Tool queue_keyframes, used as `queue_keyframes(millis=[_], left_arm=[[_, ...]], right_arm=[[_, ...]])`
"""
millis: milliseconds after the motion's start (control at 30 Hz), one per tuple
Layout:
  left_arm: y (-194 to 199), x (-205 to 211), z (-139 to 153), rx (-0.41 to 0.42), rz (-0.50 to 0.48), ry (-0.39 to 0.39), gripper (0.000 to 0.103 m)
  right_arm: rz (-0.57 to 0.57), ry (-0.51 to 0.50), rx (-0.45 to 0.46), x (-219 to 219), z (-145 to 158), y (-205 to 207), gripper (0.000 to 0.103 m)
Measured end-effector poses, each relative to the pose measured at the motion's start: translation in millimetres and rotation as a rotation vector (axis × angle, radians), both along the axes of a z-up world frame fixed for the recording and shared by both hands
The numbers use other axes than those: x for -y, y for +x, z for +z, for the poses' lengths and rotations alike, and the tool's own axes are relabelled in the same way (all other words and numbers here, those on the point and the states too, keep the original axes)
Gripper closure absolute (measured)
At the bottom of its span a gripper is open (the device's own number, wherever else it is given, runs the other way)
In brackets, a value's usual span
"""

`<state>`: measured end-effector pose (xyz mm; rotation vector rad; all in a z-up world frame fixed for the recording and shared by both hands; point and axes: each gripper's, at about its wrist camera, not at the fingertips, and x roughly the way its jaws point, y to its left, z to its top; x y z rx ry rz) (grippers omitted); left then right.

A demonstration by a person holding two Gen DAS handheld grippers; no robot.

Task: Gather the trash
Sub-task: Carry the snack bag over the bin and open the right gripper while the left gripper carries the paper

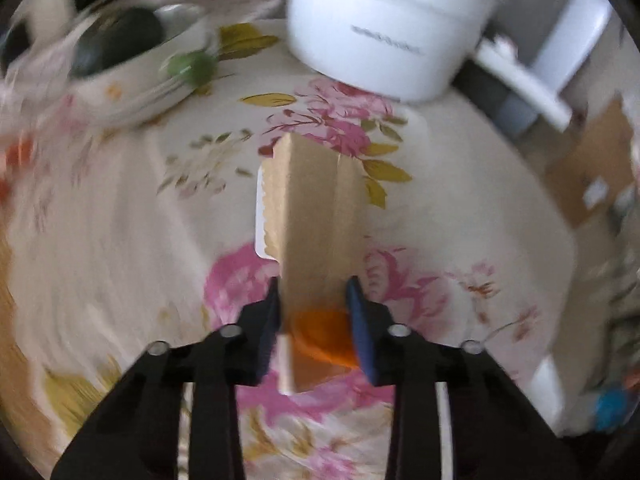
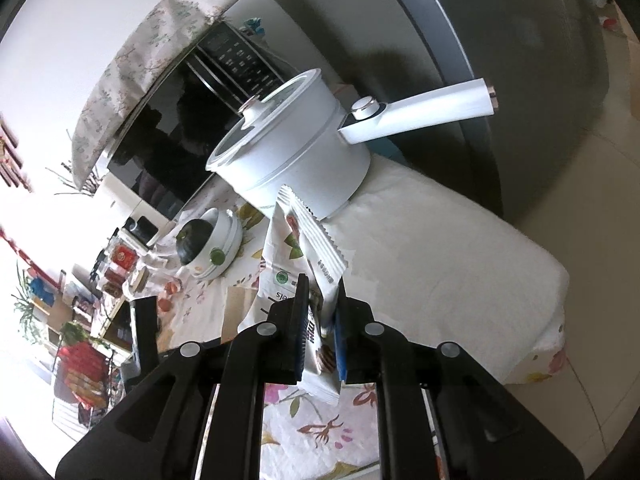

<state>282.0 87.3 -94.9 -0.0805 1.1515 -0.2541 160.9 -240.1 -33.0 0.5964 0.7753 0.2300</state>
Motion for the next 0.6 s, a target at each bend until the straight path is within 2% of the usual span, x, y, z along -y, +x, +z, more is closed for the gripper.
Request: queue_keyframes(millis=[67, 200, 300, 333, 400, 533, 600], left_arm=[[-22.7, -7.8, -2.5, -0.006, 0.052, -0.066, 0.081], [-65.8, -11.0, -14.0, 0.007, 0.092, -0.104, 0.082], [-79.0, -15.3, -9.8, 0.017, 0.149, -0.206, 0.083], [-88.5, -13.0, -4.2, 0.025, 0.154, -0.217, 0.084], [-99.0, -7.2, 3.0, 0.052, 0.143, -0.221, 0.084], [-106.4, 8.8, 15.5, 0.092, 0.107, -0.162, 0.084], [-108.7, 11.5, 22.2, 0.103, 0.111, -0.18, 0.084]], right_arm=[[0.012, 0.001, -0.002, -3.0, -0.4, -2.1, 0.091], [0.026, -0.001, -0.007, -7.0, -1.2, -5.8, 0.091], [0.032, 0.007, 0.002, -7.3, 2.1, -8.6, 0.091], [0.034, 0.005, 0.006, -7.5, 3.3, -9.3, 0.091], [0.036, 0.0, 0.016, -8.0, 5.8, -12.1, 0.091], [0.042, -0.006, 0.025, -7.8, 8.5, -16.1, 0.091], [0.045, -0.007, 0.041, -6.0, 12.9, -19.1, 0.091]])
